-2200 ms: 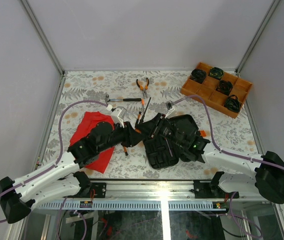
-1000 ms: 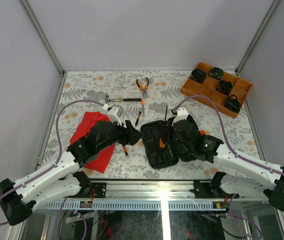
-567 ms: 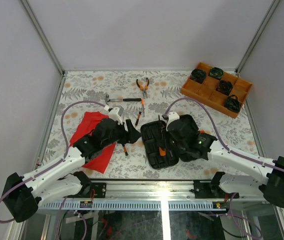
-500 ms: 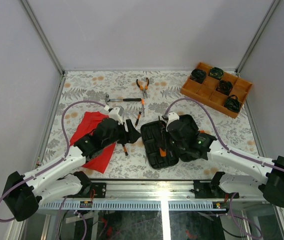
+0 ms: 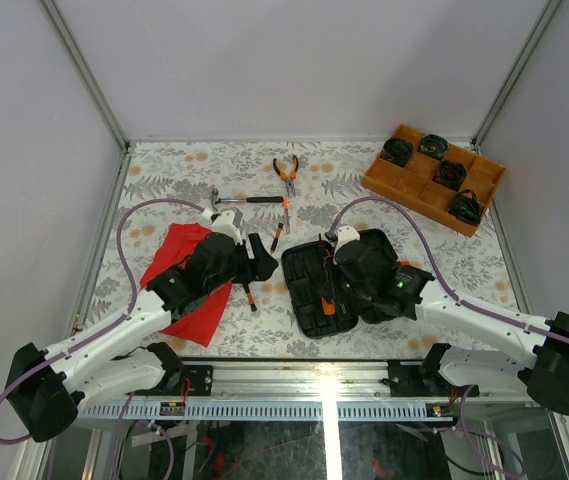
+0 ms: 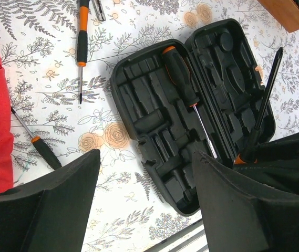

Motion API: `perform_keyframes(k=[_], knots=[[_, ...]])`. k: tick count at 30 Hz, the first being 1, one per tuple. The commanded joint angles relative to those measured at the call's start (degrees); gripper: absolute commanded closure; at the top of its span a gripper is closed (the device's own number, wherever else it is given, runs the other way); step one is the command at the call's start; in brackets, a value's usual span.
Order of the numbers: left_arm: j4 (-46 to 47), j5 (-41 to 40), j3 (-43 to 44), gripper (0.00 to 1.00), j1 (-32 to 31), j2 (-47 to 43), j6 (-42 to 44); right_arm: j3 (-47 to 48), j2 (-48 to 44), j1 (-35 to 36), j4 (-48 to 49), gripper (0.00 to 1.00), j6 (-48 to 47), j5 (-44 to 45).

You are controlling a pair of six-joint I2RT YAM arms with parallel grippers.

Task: Sort the tools into containers
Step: Place the screwdriver in the storage box.

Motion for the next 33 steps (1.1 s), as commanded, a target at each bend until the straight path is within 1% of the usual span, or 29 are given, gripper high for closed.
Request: perform_keyframes(k=[1,9,15,21,28,33], knots=[[-1.13,0.05,2.09,0.3,0.42,1.68,-0.33,3.11,-1.44,-0.11,-0.76,1.0,-0.82,0.63],[-0.05,1.21,1.31,0.3,0.44,2.18,-1.14,4.69,-0.57,-0.12,-3.49,1.0,-0.47,0.93],[-0.42,1.87,1.67,0.25,0.44,2.42,-0.89,6.63,2.41,-0.34,-4.86,1.0,-0.09,-0.9],[-1.91,3.02,3.4,0.22,0.47,3.97,0.17,6.97,3.99,-0.49,-4.58,1.0,-0.6,-1.68],[-3.49,1.23,4.85,0.2,0.42,6.92,-2.45,8.39,7.7,-0.61,-7.49,1.0,-0.95,-1.17],[-5.0,-1.88,6.62,0.2,0.42,9.69,-7.22,6.98,8.77,-1.68,-7.6,0.99,-1.81,-2.05]])
